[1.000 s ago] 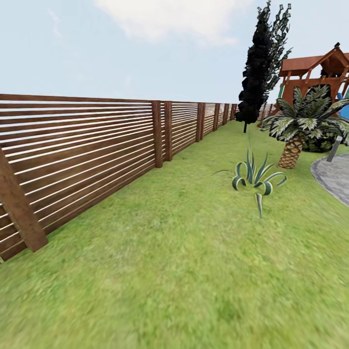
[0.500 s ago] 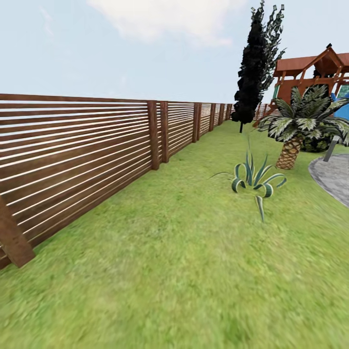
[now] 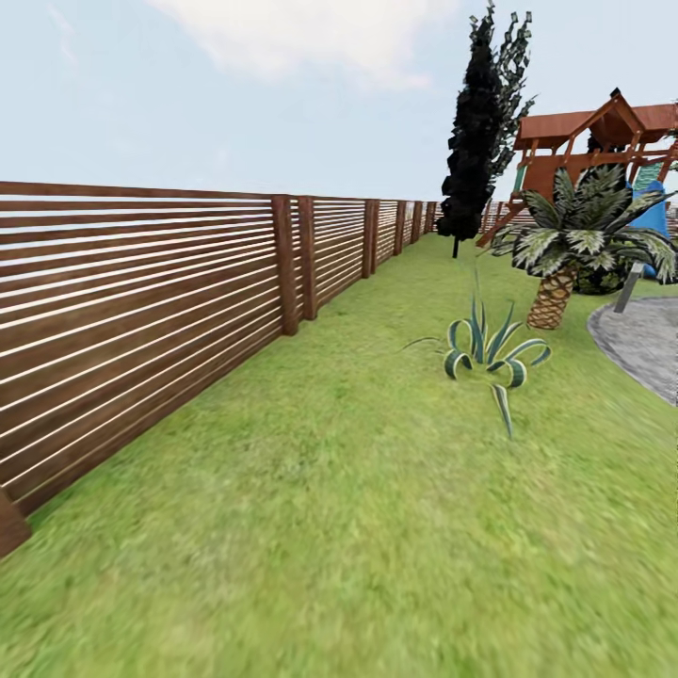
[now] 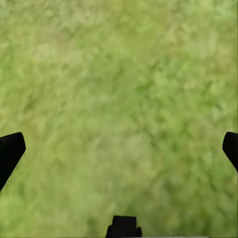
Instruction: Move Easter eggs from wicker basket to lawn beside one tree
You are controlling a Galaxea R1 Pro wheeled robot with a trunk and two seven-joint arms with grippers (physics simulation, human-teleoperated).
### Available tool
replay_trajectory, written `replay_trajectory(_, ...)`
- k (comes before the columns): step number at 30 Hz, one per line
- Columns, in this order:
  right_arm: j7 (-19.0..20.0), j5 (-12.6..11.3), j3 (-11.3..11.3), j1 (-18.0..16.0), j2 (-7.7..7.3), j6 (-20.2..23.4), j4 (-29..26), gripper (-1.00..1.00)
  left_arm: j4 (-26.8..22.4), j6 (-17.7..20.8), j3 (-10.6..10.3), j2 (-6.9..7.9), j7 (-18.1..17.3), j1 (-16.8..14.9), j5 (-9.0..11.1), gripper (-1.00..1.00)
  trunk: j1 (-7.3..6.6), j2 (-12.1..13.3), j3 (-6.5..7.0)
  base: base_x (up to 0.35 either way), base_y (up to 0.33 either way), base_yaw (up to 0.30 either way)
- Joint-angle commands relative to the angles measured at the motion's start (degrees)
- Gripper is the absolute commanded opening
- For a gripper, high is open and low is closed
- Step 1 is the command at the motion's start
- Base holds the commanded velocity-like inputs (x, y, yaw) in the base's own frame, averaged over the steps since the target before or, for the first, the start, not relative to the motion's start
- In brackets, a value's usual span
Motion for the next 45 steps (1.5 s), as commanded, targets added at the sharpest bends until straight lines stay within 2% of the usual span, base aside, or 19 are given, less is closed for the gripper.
replay_trajectory(1, 0.0, -0.61, 0.01, -0.02, 0.0, -0.13, -0.03, 1.0, -0.06, -0.07, -0.14, 0.0, 0.34, 0.02, -0.06, 1.0, 0.04, -0.02, -0.04, 0.33, 0.098, -0.047)
replay_trajectory(45, -0.05, -0.59, 0.01, -0.02, 0.0, -0.13, -0.07, 1.0, -0.06, -0.07, -0.14, -0.01, 0.34, 0.01, 0.03, 1.0, 0.04, -0.02, -0.04, 0.323, 0.152, -0.046)
